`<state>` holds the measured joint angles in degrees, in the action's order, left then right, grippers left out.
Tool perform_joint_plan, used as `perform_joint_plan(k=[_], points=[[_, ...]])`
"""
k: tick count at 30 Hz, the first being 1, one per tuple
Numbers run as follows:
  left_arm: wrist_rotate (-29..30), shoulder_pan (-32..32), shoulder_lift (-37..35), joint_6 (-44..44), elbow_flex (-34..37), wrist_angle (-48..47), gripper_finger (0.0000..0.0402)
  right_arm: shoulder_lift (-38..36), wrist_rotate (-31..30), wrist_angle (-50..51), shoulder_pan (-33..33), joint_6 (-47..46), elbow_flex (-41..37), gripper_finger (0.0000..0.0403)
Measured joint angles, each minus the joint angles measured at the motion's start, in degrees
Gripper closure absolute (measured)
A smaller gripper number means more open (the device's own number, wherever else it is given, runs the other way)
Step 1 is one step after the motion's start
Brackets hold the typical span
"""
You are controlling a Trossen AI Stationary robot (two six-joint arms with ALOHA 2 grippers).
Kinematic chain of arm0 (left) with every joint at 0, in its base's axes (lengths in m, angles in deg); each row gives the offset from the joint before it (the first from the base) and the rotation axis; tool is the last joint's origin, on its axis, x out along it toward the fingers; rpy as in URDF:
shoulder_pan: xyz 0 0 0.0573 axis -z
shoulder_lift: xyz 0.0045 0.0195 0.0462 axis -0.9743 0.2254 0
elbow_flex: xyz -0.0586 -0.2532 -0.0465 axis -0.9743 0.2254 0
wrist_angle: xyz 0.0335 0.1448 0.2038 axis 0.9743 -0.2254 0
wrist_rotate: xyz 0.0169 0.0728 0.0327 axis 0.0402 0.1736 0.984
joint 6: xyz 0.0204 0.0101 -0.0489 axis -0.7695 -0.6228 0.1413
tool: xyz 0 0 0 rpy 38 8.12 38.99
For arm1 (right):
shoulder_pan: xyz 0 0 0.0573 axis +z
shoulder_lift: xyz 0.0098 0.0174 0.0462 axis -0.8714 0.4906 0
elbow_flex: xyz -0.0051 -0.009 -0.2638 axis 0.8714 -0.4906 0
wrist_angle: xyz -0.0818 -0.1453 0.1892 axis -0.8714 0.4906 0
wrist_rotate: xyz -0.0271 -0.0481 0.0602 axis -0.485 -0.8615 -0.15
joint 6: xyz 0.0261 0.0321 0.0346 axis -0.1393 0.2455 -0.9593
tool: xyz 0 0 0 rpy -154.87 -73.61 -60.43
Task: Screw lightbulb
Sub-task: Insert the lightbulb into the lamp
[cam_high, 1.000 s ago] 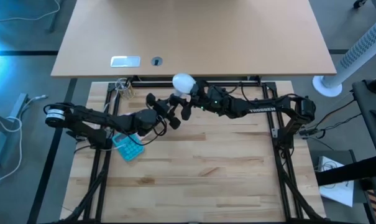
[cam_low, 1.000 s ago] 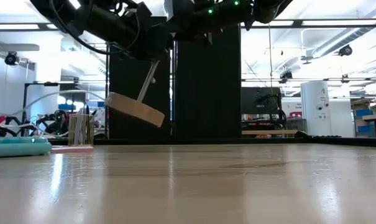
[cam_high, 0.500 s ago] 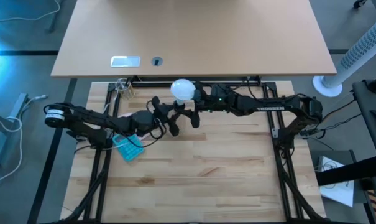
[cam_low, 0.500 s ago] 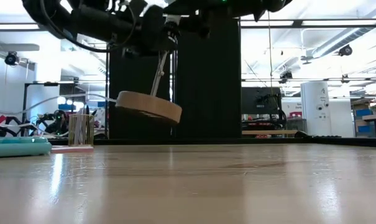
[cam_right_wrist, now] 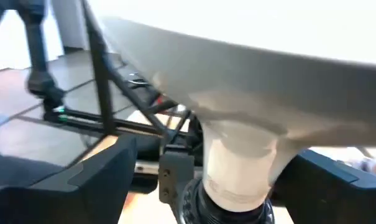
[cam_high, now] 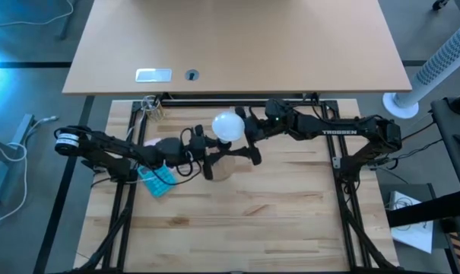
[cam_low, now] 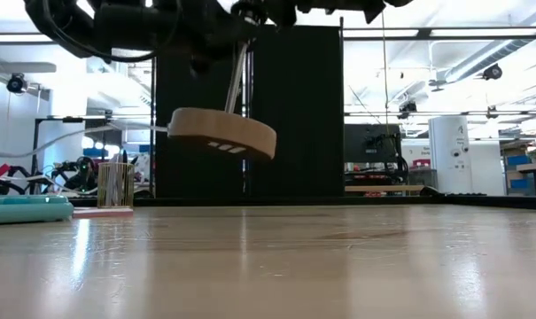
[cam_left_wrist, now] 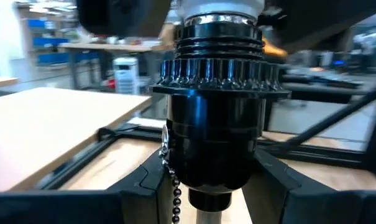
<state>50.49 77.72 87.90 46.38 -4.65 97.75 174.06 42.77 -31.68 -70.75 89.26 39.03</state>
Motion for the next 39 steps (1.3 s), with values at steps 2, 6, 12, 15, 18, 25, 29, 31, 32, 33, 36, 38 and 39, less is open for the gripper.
perform_joint_plan(k=[2,6,12,15,18,25,29,31,32,33,36,38,39], points=[[-2.4,0.4,0.0,0.0,0.0,1.0,0.0267,0.0,2.0,0.0,0.0,0.3,0.0,0.0063],[-7.2,1.1,0.2,0.0,0.1,3.1,0.0268,0.0,9.1,-1.5,0.0,0.4,0.0,0.0064],[-8.1,2.2,3.1,0.0,-0.9,6.8,0.0268,0.0,13.8,-6.6,0.0,-0.2,0.1,0.0064],[-8.0,2.7,5.1,0.0,-1.8,8.0,0.0268,0.0,13.8,-8.1,0.0,-0.6,0.1,0.0064],[-8.1,3.0,6.6,0.2,-2.3,9.1,0.0268,0.0,13.8,-8.8,0.0,-1.1,0.1,0.0066],[-9.4,3.2,7.1,0.3,-2.1,11.3,0.0266,0.0,17.9,-8.7,0.0,-1.7,0.1,0.0108],[-9.9,3.2,7.0,0.3,-2.1,11.5,0.0267,0.0,18.0,-8.6,0.0,-1.2,0.1,0.0138],[-10.1,3.2,6.9,0.4,-2.1,11.5,0.0266,0.0,18.0,-8.7,0.0,-1.2,0.1,0.0151],[-10.1,3.2,6.9,0.4,-2.0,11.5,0.0266,0.0,18.0,-8.7,0.0,-1.2,0.1,0.0158],[-10.1,3.2,6.9,0.4,-2.0,11.5,0.0266,0.0,18.0,-8.7,0.0,-1.2,0.1,0.0165],[-10.2,3.2,6.9,0.4,-2.0,11.5,0.0266,0.0,17.9,-8.6,0.0,-1.2,0.1,0.0189],[-10.3,3.2,6.9,0.4,-2.0,11.5,0.0266,0.0,17.8,-8.6,0.0,-1.2,0.1,0.0207],[-10.3,3.2,6.9,0.7,-2.0,11.6,0.0266,0.0,17.7,-8.4,0.0,-1.2,0.1,0.0217]])
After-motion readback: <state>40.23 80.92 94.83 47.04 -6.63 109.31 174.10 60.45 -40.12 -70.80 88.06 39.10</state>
